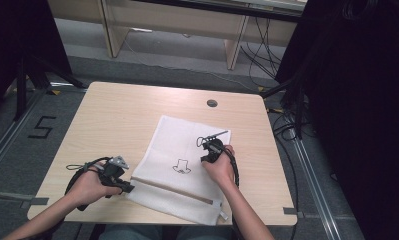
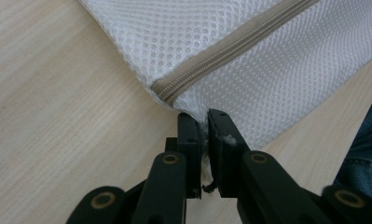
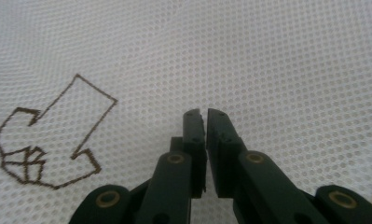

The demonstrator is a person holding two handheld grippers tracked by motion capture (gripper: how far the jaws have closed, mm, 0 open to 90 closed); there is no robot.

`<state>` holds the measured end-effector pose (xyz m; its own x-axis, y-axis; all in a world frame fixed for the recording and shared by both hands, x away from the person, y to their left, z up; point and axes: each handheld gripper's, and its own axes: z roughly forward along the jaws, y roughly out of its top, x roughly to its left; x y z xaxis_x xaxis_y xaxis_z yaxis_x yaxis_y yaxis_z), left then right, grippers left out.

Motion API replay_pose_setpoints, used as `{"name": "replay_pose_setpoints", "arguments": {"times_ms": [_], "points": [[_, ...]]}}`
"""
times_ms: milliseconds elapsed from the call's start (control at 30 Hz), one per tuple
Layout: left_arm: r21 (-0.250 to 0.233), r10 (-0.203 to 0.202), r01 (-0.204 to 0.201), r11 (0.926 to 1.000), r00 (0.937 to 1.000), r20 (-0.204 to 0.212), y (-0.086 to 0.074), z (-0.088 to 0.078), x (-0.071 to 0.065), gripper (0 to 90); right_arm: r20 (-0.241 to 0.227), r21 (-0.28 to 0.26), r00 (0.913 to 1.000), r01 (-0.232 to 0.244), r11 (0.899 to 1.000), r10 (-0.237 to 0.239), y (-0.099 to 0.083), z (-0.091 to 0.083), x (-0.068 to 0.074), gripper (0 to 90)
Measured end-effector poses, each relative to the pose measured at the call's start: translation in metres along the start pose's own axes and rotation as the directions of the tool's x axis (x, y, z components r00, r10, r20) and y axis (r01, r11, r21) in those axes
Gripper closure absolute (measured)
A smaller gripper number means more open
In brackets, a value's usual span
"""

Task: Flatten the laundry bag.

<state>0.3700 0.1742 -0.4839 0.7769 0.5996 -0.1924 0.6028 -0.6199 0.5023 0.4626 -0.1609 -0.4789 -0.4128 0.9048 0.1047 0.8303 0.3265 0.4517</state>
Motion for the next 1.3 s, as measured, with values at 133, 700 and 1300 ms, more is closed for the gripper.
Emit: {"name": "replay_pose_setpoints", "arguments": {"times_ms": [133, 700, 1300], "points": [[-0.01, -0.008, 0.008, 0.9999, 0.9999, 0.012, 0.0, -0.007, 0.002, 68.7, -0.014, -0.037, 0.998, 0.062, 0.997, -0.062, -0.007, -0.022, 0.0, 85.3], [-0.202, 0.06, -0.073, 0.9766, 0.9955, -0.073, 0.015, -0.011, 0.005, 62.6, -0.082, 0.014, 0.9919, 0.099, 0.995, -0.097, -0.073, -0.058, -0.012, 82.6], [-0.054, 0.123, -0.129, 0.9901, 0.9867, -0.106, 0.027, 0.024, 0.003, 83.5, -0.05, 0.099, 0.9911, 0.128, 0.987, -0.123, -0.082, -0.04, -0.005, 87.6]]}}
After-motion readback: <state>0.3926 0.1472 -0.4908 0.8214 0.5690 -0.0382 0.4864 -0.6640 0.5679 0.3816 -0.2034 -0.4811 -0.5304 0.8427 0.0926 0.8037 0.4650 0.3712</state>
